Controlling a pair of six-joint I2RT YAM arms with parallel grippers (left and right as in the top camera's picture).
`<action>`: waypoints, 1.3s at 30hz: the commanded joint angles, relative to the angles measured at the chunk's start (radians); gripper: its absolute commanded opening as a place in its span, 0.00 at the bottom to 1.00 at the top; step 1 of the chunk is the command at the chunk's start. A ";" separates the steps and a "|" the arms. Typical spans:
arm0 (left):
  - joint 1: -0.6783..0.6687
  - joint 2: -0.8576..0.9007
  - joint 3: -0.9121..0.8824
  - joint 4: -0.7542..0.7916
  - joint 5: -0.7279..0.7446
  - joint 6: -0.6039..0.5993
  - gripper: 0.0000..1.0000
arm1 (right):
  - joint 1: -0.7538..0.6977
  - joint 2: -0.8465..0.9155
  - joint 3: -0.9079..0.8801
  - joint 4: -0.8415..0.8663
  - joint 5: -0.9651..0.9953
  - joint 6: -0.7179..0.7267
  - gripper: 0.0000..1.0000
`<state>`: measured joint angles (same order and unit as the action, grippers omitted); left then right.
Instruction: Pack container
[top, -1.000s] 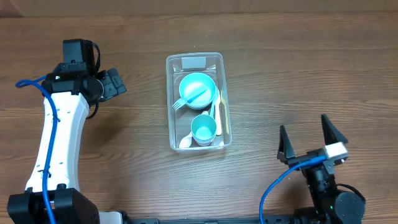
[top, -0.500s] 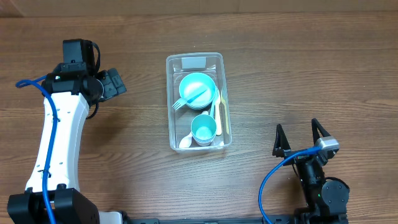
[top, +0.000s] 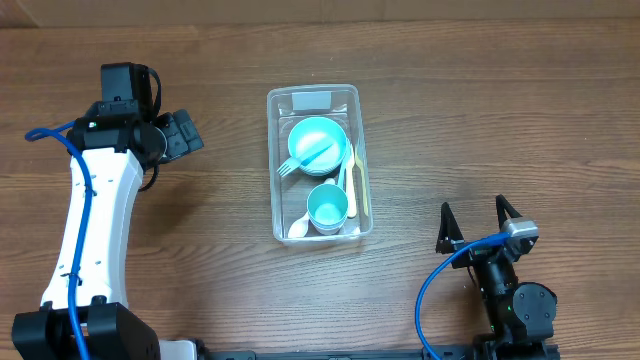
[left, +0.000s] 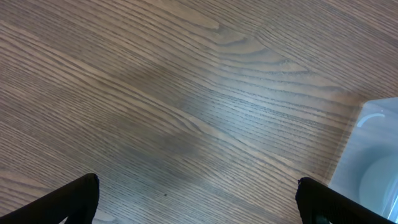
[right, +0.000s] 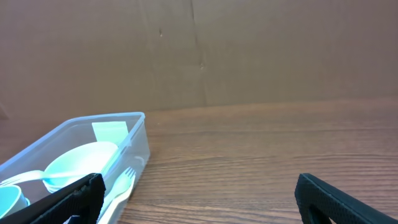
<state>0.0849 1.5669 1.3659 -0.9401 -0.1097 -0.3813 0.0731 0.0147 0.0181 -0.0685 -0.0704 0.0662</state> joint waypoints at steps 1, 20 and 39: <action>0.001 -0.023 0.017 0.002 -0.005 0.023 1.00 | -0.003 -0.012 -0.010 0.003 0.008 -0.017 1.00; 0.001 -0.023 0.017 0.002 -0.005 0.023 1.00 | -0.003 -0.012 -0.010 -0.008 0.009 -0.017 1.00; 0.003 -0.040 0.017 0.002 -0.005 0.023 1.00 | -0.003 -0.012 -0.010 -0.008 0.009 -0.017 1.00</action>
<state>0.0849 1.5669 1.3659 -0.9401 -0.1097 -0.3813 0.0727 0.0147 0.0181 -0.0795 -0.0704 0.0521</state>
